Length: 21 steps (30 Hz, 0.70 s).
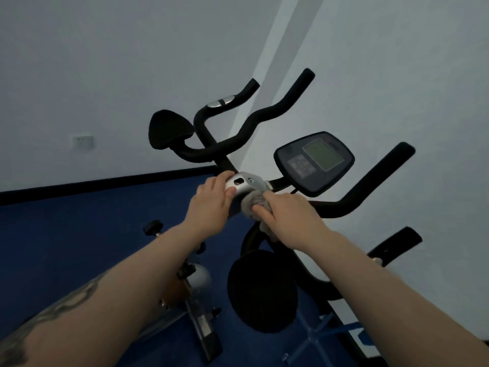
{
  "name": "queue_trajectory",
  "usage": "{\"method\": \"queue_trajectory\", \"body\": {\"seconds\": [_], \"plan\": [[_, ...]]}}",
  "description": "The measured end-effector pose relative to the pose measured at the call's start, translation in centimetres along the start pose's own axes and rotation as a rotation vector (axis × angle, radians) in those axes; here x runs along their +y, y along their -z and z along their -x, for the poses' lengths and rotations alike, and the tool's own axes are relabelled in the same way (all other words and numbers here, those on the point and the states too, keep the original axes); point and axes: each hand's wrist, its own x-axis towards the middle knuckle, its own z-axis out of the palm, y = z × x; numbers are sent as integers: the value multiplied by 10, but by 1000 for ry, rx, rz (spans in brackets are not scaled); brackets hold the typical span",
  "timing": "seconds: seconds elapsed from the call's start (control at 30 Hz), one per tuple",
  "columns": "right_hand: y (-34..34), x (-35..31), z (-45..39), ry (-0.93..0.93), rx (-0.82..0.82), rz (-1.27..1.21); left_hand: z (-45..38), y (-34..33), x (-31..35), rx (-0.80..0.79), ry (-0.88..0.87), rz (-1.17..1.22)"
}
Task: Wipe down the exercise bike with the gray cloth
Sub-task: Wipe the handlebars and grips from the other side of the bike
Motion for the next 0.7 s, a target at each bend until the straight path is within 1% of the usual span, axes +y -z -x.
{"method": "queue_trajectory", "body": {"seconds": [0.1, 0.2, 0.3, 0.4, 0.47, 0.6, 0.63, 0.7], "plan": [[7, 2, 21, 29, 122, -217, 2, 4, 4, -28, 67, 37], [13, 11, 42, 10, 230, -315, 15, 2, 19, -5, 166, 97], [16, 26, 59, -73, 233, -421, 44, -12, 42, 73, 229, 173], [15, 40, 76, -125, 209, -517, 76, -23, 57, 150, 178, 270], [17, 44, 85, -123, 200, -490, 91, -25, 63, 196, 114, 271], [27, 49, 97, -111, 191, -314, 107, -29, 73, 261, 52, 99], [26, 47, 99, -125, 149, -270, 109, -30, 75, 292, 52, 74], [9, 35, 101, -118, -6, -117, 111, -33, 75, 360, 25, 32]]}}
